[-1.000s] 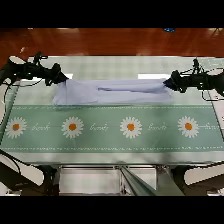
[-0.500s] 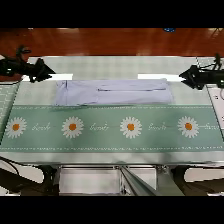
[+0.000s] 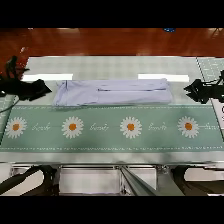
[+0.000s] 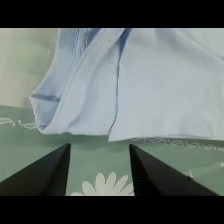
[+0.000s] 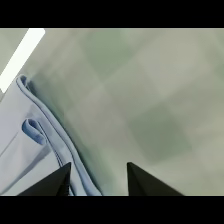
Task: Fold the shirts.
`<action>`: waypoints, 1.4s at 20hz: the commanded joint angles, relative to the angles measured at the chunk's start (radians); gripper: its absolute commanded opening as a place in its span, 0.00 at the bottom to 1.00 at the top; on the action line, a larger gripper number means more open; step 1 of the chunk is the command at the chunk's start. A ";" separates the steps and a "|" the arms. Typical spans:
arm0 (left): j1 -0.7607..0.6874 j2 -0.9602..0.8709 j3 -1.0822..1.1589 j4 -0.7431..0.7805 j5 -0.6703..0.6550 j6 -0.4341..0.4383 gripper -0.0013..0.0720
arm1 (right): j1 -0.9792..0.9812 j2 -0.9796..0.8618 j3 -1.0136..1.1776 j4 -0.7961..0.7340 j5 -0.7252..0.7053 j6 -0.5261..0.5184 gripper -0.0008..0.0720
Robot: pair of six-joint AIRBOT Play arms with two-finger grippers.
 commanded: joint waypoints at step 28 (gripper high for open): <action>-0.582 -0.114 0.053 -0.333 0.161 0.241 0.04 | 0.271 0.874 -0.201 -0.208 0.410 0.147 0.05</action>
